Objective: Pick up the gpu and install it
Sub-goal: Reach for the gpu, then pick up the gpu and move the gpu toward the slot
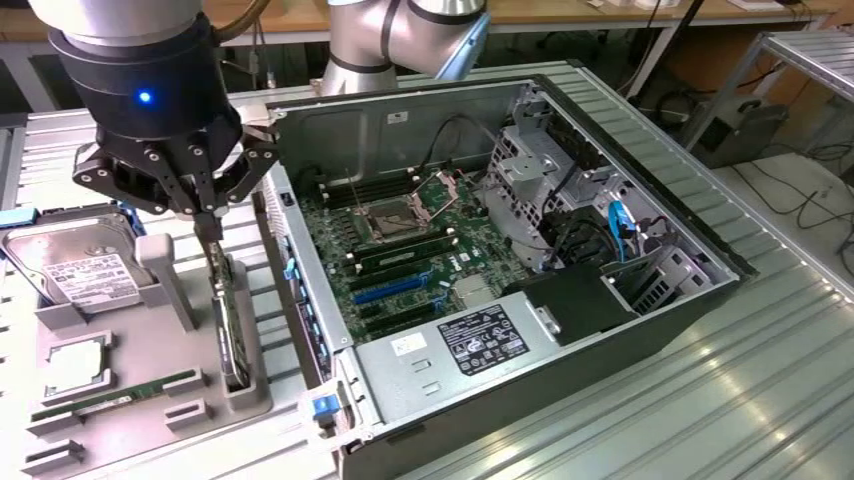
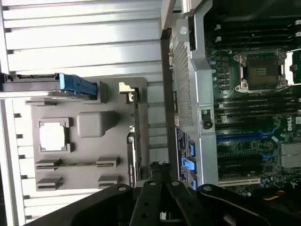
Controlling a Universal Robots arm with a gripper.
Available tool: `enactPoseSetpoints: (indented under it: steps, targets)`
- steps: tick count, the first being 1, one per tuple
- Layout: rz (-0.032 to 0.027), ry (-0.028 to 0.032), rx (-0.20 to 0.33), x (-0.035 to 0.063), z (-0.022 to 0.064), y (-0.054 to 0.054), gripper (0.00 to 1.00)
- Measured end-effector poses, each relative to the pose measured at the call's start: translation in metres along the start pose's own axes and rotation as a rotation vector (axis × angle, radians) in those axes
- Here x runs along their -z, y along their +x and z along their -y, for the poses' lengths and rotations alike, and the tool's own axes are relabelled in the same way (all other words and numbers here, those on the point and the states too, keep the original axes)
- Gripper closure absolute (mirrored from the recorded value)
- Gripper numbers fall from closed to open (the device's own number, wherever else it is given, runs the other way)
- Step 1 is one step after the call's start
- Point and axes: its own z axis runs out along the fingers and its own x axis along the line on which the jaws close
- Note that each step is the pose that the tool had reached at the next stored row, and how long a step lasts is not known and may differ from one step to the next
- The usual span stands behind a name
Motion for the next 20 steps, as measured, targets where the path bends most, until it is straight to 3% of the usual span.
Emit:
enactPoseSetpoints:
  steps: [1,6,11,16,20]
  targets:
    - [0.0002,0.0029,0.0,-0.0064,0.0012,0.014,0.89]
    - [0.0003,0.0028,0.0,-0.0064,0.0012,0.014,0.89]
    - [0.0018,0.0046,0.0,-0.0077,0.0013,0.015,0.64]
    - [0.0016,0.0051,0.0,-0.0181,0.0064,0.021,0.64]
    - [0.0017,0.005,0.0,-0.0307,0.0175,0.022,0.64]
